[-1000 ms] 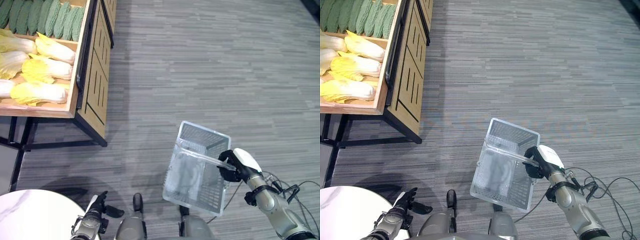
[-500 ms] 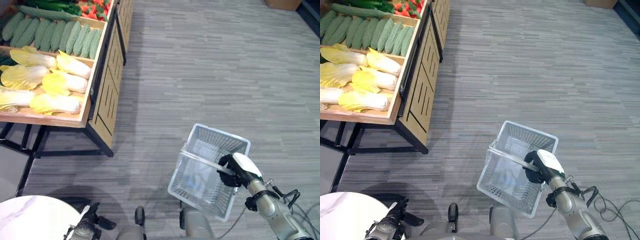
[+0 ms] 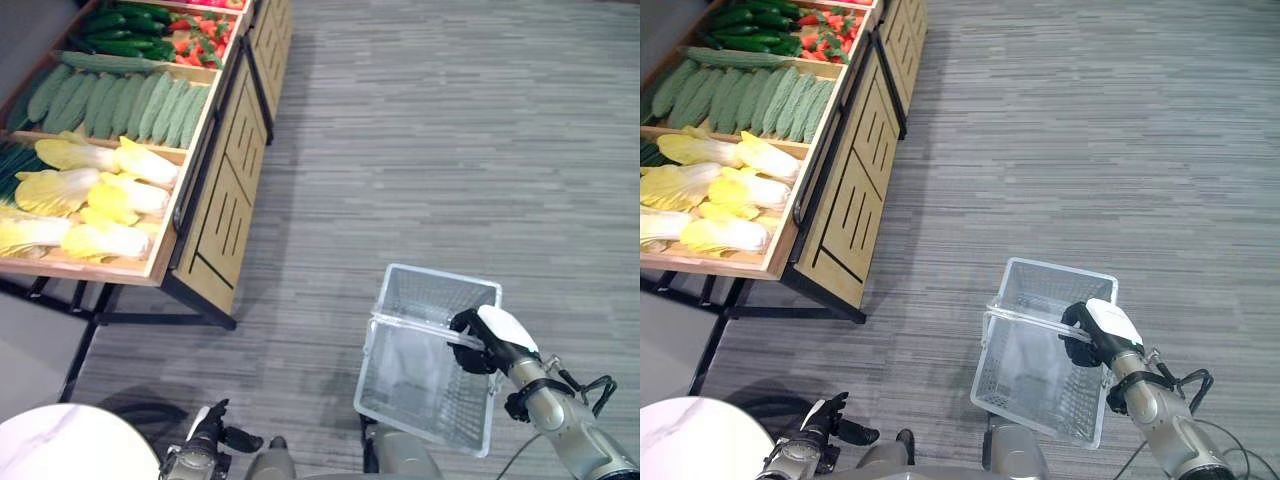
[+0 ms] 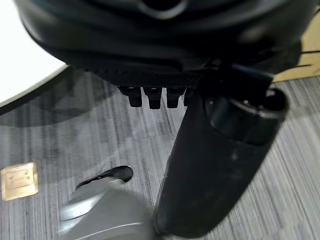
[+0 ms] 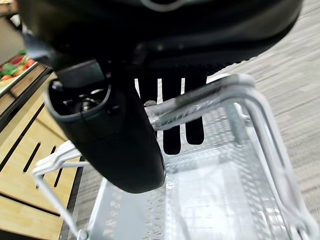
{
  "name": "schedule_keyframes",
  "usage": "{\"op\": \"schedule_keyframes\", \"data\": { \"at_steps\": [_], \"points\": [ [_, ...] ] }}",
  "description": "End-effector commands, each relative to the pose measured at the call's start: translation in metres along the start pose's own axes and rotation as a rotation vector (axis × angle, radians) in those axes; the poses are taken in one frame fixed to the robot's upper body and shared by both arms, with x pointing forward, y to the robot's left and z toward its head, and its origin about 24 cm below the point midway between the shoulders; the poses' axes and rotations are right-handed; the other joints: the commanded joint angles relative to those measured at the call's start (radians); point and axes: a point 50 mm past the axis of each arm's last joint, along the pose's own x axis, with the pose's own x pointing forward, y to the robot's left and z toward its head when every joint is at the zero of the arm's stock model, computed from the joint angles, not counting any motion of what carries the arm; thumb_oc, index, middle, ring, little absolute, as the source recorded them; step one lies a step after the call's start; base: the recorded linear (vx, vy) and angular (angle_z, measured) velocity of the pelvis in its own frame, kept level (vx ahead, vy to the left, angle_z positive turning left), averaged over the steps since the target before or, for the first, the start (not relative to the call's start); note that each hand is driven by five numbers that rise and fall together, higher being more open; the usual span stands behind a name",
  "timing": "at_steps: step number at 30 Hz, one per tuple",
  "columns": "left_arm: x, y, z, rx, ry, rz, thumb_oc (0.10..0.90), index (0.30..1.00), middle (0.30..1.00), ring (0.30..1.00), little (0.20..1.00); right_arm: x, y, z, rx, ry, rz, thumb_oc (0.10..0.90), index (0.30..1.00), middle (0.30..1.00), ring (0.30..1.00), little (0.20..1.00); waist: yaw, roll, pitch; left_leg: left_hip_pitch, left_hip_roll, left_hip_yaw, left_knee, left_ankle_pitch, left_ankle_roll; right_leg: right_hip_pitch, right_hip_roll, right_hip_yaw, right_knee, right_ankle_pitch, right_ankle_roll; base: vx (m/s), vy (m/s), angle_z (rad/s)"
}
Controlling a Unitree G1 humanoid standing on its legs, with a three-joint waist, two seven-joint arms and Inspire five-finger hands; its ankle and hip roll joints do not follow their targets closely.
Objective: Get the vegetables into the basket
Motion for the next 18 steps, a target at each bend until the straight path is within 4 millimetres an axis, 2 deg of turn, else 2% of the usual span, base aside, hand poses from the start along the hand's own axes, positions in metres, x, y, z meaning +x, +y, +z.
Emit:
{"op": "schedule_keyframes", "data": {
  "at_steps": [1,2,3,7,8,9,13,15,18],
  "points": [
    [0.002,0.021,0.006,0.027,-0.029,0.064,0.9,1.0,1.0,1.0,1.0,0.003,-0.062,0.028,-0.002,-0.178,-0.265,0.4,0.3,0.3,0.3,0.3,0.003,-0.039,0.004,0.053,-0.041,0.041,-0.051,0.09,0.033,0.026,-0.036,0.059,0.053,-0.006,0.091,0.1,-0.074,0.06],
    [0.002,0.02,0.006,0.036,-0.031,0.058,0.9,1.0,1.0,1.0,1.0,0.003,-0.063,0.027,-0.004,-0.176,-0.271,0.4,0.3,0.3,0.3,0.3,0.008,-0.042,0.003,0.028,-0.046,0.051,-0.081,0.072,0.042,0.04,-0.041,0.057,0.042,-0.009,0.094,0.21,-0.073,0.14],
    [0.001,0.017,0.003,0.048,-0.022,0.055,0.9,1.0,1.0,1.0,1.0,0.003,-0.064,0.026,-0.007,-0.172,-0.287,0.4,0.3,0.3,0.3,0.3,0.028,-0.048,0.005,-0.052,-0.054,0.068,-0.207,0.038,0.06,0.067,-0.041,0.065,0.021,-0.023,0.103,0.28,-0.075,0.19],
    [-0.001,0.02,-0.007,0.082,0.008,0.063,0.9,1.0,1.0,1.0,1.0,0.005,-0.061,0.029,0.003,-0.178,-0.299,0.4,0.3,0.3,0.3,0.3,0.066,-0.042,0.008,-0.139,-0.026,0.084,-0.352,0.17,0.041,0.142,-0.008,0.108,0.013,-0.068,0.104,0.29,0.019,-0.06],
    [-0.001,0.021,-0.007,0.083,0.008,0.064,0.9,1.0,1.0,1.0,1.0,0.005,-0.061,0.029,0.004,-0.178,-0.299,0.4,0.3,0.3,0.3,0.3,0.069,-0.044,0.01,-0.132,-0.027,0.088,-0.356,0.171,0.042,0.145,-0.01,0.111,0.013,-0.069,0.104,0.47,0.173,-0.86],
    [-0.003,0.022,-0.015,0.082,0.034,0.064,0.9,1.0,1.0,1.0,1.0,0.005,-0.055,0.033,0.01,-0.19,-0.28,0.4,0.3,0.3,0.3,0.3,0.08,-0.043,-0.002,-0.113,-0.021,0.114,-0.359,0.167,0.046,0.188,-0.005,0.145,0.021,-0.106,0.107,0.36,0.199,-0.94],
    [-0.003,0.02,-0.016,0.1,0.037,0.058,0.9,1.0,1.0,1.0,1.0,0.005,-0.049,0.032,0.009,-0.177,-0.264,0.4,0.3,0.3,0.3,0.3,0.079,-0.051,-0.011,-0.097,-0.033,0.143,-0.364,0.159,0.064,0.208,-0.036,0.157,0.031,-0.122,0.123,0.25,0.225,-0.69],
    [-0.002,0.021,-0.012,0.115,0.02,0.055,0.9,1.0,1.0,1.0,1.0,0.005,-0.043,0.033,0.021,-0.168,-0.249,0.4,0.3,0.3,0.3,0.3,0.075,-0.072,-0.015,-0.09,-0.054,0.181,-0.335,0.117,0.096,0.202,-0.079,0.183,0.046,-0.106,0.151,0.19,0.237,-0.19],
    [-0.001,0.023,-0.005,0.118,-0.006,0.063,0.9,1.0,1.0,1.0,1.0,0.008,-0.04,0.036,0.028,-0.172,-0.248,0.4,0.3,0.3,0.3,0.3,0.08,-0.086,-0.019,-0.092,-0.066,0.205,-0.315,0.088,0.111,0.188,-0.103,0.197,0.042,-0.08,0.171,0.12,0.197,-0.14]
  ]
}}
